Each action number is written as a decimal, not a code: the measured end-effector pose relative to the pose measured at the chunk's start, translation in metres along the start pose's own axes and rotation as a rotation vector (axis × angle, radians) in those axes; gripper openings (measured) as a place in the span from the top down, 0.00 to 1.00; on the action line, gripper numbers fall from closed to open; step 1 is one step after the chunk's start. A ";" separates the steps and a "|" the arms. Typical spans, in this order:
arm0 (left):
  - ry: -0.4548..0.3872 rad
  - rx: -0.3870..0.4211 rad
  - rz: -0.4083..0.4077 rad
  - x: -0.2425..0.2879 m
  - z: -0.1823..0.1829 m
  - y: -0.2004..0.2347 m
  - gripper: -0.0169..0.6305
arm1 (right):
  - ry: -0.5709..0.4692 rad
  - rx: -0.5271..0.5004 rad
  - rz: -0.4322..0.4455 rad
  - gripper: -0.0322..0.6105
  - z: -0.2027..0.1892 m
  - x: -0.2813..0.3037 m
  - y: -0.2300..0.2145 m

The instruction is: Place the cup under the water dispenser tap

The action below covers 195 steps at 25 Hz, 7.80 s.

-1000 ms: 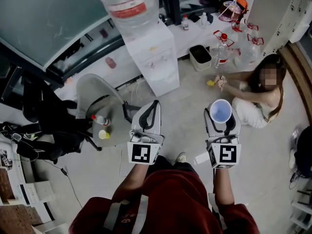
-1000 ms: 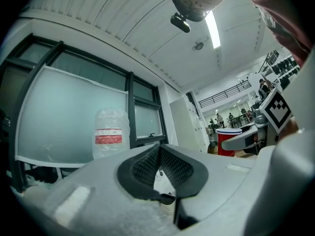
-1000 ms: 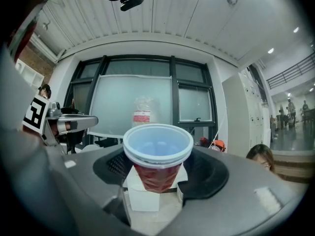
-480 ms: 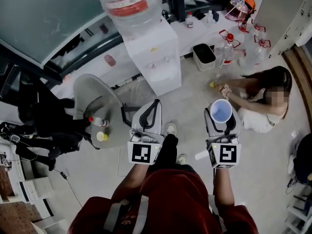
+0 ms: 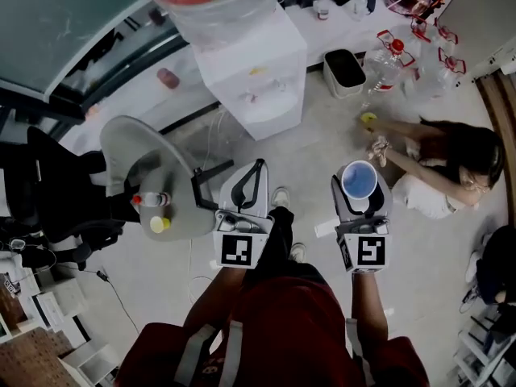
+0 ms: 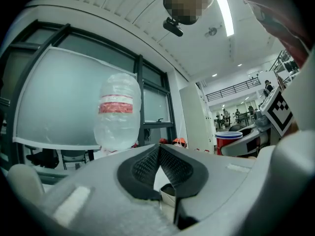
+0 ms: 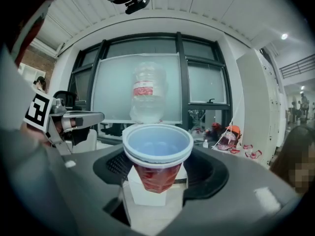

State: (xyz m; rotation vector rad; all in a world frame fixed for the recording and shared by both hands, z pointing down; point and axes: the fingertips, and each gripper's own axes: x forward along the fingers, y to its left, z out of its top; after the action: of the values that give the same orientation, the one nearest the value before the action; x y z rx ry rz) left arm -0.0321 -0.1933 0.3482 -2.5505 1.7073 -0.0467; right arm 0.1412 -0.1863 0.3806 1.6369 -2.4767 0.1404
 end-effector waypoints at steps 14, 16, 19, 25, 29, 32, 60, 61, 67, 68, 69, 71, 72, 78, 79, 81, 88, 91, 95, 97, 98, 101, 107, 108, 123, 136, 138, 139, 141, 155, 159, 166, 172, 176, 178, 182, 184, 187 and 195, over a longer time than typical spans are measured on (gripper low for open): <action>0.085 -0.030 0.009 0.065 -0.167 0.043 0.98 | 0.076 0.028 0.124 0.47 -0.143 0.137 0.028; 0.086 -0.036 0.021 0.072 -0.195 0.049 0.98 | 0.093 0.028 0.129 0.47 -0.167 0.152 0.029; 0.109 -0.033 0.022 0.080 -0.242 0.055 0.98 | 0.093 0.029 0.128 0.47 -0.199 0.176 0.031; 0.162 -0.053 0.005 0.085 -0.314 0.062 0.98 | 0.135 0.044 0.128 0.47 -0.265 0.212 0.038; 0.192 -0.064 0.007 0.084 -0.346 0.069 0.98 | 0.161 0.011 0.134 0.47 -0.303 0.227 0.046; 0.197 -0.074 0.014 0.085 -0.363 0.075 0.98 | 0.191 -0.005 0.142 0.47 -0.327 0.233 0.048; 0.304 -0.147 -0.046 0.069 -0.423 0.073 0.98 | 0.138 -0.059 0.159 0.47 -0.349 0.396 0.042; 0.307 -0.149 -0.048 0.069 -0.424 0.073 0.98 | 0.135 -0.061 0.158 0.47 -0.350 0.399 0.042; 0.309 -0.149 -0.044 0.069 -0.429 0.077 0.98 | 0.124 -0.099 0.155 0.47 -0.352 0.410 0.045; 0.309 -0.153 -0.039 0.069 -0.430 0.078 0.98 | 0.120 -0.097 0.152 0.47 -0.352 0.412 0.045; 0.308 -0.153 -0.036 0.070 -0.429 0.079 0.98 | 0.120 -0.094 0.151 0.47 -0.352 0.413 0.044; 0.305 -0.148 -0.038 0.072 -0.428 0.078 0.98 | 0.126 -0.093 0.149 0.47 -0.356 0.415 0.040; 0.305 -0.147 -0.040 0.073 -0.428 0.078 0.98 | 0.128 -0.088 0.142 0.47 -0.358 0.416 0.038; 0.317 -0.154 -0.049 0.071 -0.427 0.072 0.98 | 0.167 -0.042 0.112 0.41 -0.365 0.418 0.034; 0.321 -0.149 -0.051 0.070 -0.426 0.071 0.98 | 0.173 -0.037 0.113 0.39 -0.365 0.418 0.034; 0.331 -0.140 -0.055 0.069 -0.426 0.070 0.98 | 0.180 -0.021 0.115 0.36 -0.365 0.416 0.032; 0.337 -0.149 -0.031 0.066 -0.415 0.072 0.98 | 0.230 0.026 0.115 0.33 -0.375 0.393 0.031; 0.312 -0.143 -0.029 0.070 -0.400 0.073 0.98 | 0.246 0.059 0.112 0.33 -0.376 0.374 0.034; 0.284 -0.134 -0.029 0.076 -0.372 0.070 0.98 | 0.260 0.078 0.114 0.33 -0.369 0.340 0.040; 0.273 -0.127 -0.035 0.076 -0.354 0.064 0.98 | 0.264 0.081 0.110 0.33 -0.362 0.317 0.039; 0.265 -0.120 -0.036 0.076 -0.345 0.062 0.98 | 0.263 0.087 0.104 0.33 -0.357 0.306 0.038; 0.249 -0.107 -0.032 0.073 -0.317 0.055 0.98 | 0.247 0.114 0.080 0.33 -0.336 0.272 0.031; 0.209 -0.123 -0.020 0.050 -0.255 0.034 0.98 | 0.181 0.164 0.034 0.33 -0.275 0.201 0.017; 0.201 -0.126 -0.018 0.045 -0.244 0.030 0.98 | 0.168 0.162 0.028 0.33 -0.264 0.189 0.016; 0.043 -0.046 -0.026 -0.044 -0.051 -0.026 0.98 | -0.094 0.056 0.040 0.34 -0.048 -0.012 0.032; -0.106 0.037 0.006 -0.135 0.079 -0.064 0.98 | -0.150 -0.108 -0.130 0.34 0.045 -0.155 0.028; -0.107 0.043 0.013 -0.145 0.084 -0.064 0.98 | -0.163 -0.098 -0.141 0.34 0.049 -0.165 0.029; -0.108 0.046 0.015 -0.149 0.086 -0.065 0.98 | -0.172 -0.099 -0.142 0.34 0.052 -0.169 0.029; -0.120 0.055 0.016 -0.154 0.092 -0.067 0.98 | -0.186 -0.107 -0.144 0.34 0.057 -0.178 0.030; -0.175 0.040 -0.015 -0.176 0.103 -0.078 0.98 | -0.222 -0.124 -0.154 0.72 0.068 -0.206 0.049; -0.186 0.050 -0.033 -0.178 0.106 -0.077 0.98 | -0.224 -0.122 -0.176 0.85 0.068 -0.207 0.050; -0.186 0.051 -0.023 -0.180 0.108 -0.072 0.98 | -0.231 -0.109 -0.174 0.95 0.071 -0.208 0.049; -0.170 0.052 -0.007 -0.178 0.100 -0.072 0.98 | -0.204 -0.118 -0.148 0.95 0.068 -0.203 0.048; -0.163 0.048 0.004 -0.179 0.098 -0.072 0.98 | -0.181 -0.147 -0.138 0.95 0.058 -0.198 0.043; -0.159 0.045 0.012 -0.181 0.097 -0.070 0.98 | -0.178 -0.145 -0.133 0.95 0.059 -0.195 0.044; -0.152 0.040 0.030 -0.183 0.095 -0.066 0.98 | -0.182 -0.137 -0.126 0.95 0.062 -0.191 0.045; -0.155 0.040 0.035 -0.183 0.095 -0.065 0.98 | -0.189 -0.133 -0.126 0.95 0.065 -0.191 0.045; -0.153 0.045 0.031 -0.181 0.096 -0.066 0.98 | -0.194 -0.137 -0.132 0.95 0.066 -0.192 0.042; -0.164 0.056 0.027 -0.181 0.097 -0.064 0.98 | -0.188 -0.132 -0.158 0.95 0.063 -0.196 0.034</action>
State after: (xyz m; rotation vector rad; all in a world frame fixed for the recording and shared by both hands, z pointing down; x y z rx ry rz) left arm -0.0354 0.0024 0.2591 -2.4174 1.6548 0.1107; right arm 0.1793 -0.0067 0.2814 1.8552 -2.4127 -0.2022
